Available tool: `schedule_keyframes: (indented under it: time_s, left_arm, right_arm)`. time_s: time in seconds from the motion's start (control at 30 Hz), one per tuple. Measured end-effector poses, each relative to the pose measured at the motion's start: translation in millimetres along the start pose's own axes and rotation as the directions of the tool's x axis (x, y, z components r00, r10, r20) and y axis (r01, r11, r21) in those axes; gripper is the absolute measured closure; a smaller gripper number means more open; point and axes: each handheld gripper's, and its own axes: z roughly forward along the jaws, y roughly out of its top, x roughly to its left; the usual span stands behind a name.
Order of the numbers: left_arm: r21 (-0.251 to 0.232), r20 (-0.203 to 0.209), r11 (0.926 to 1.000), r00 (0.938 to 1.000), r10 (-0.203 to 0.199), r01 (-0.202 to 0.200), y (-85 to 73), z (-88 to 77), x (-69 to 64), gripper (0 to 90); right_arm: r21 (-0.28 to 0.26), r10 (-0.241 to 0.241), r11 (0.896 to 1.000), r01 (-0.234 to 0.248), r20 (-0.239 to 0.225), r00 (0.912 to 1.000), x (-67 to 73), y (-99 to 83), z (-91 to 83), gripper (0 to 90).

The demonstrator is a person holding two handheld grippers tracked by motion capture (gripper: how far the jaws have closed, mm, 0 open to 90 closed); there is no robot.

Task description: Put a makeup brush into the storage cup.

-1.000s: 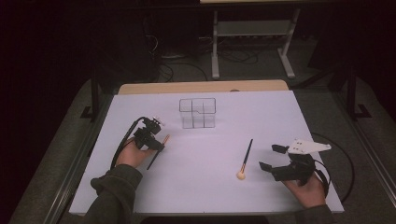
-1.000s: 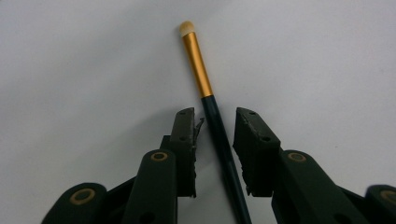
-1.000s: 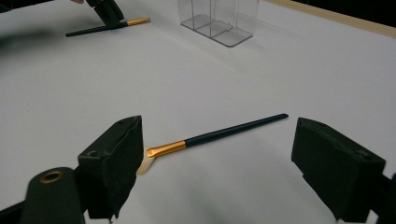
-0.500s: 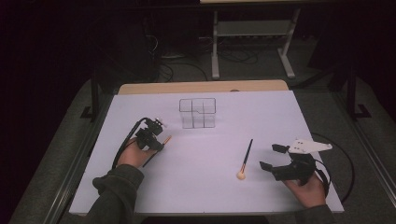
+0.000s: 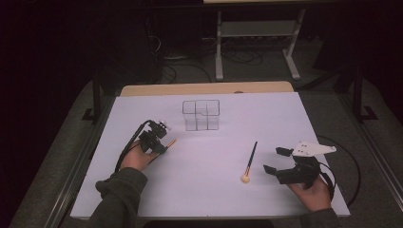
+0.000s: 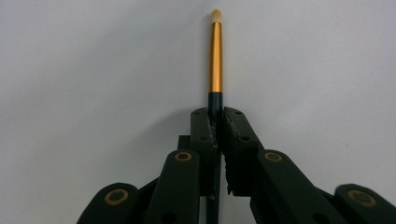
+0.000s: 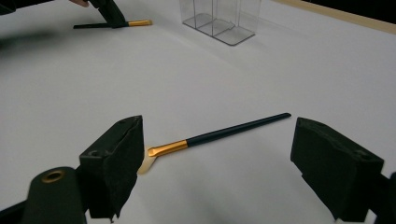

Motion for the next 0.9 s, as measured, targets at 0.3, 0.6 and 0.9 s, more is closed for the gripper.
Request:
schedule_keyframes:
  time_s: [0.3,0.6,0.9]
  left_arm:
    - [-0.042,0.042,0.9986,0.9986,-0.031,0.033,-5.7,-11.9,7.5,83.1]
    - [-0.129,0.108,0.9912,0.9940,-0.018,0.032,-10.9,-31.7,10.5,83.1]
    - [-0.207,0.154,0.9779,0.9880,0.006,0.026,-15.0,-48.7,6.1,83.1]
  right_arm:
    - [0.016,0.011,1.000,-0.011,-0.008,0.9999,0.9,0.0,4.4,16.5]
    - [0.038,0.030,0.999,-0.028,-0.034,0.9990,0.7,1.1,7.0,17.4]
    - [0.067,0.045,0.997,-0.040,-0.076,0.9961,0.3,8.6,12.7,17.3]
